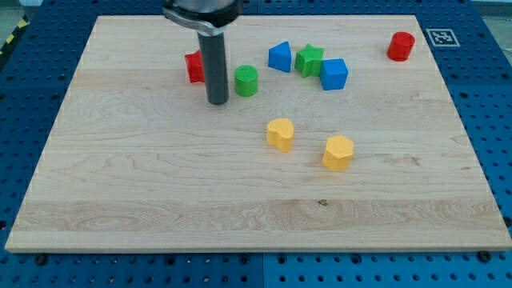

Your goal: Move the green circle into a group of blocks

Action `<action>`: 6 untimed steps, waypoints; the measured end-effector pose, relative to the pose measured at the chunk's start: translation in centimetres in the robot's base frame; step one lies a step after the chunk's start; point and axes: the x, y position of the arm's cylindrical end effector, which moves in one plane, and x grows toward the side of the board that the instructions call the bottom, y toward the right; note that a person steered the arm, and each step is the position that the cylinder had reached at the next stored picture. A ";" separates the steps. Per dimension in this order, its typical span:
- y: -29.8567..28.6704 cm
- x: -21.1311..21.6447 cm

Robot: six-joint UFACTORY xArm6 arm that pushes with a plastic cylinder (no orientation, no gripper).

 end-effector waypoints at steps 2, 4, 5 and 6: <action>0.2 -3.8; 0.8 0.4; 0.9 0.4; 4.1 0.4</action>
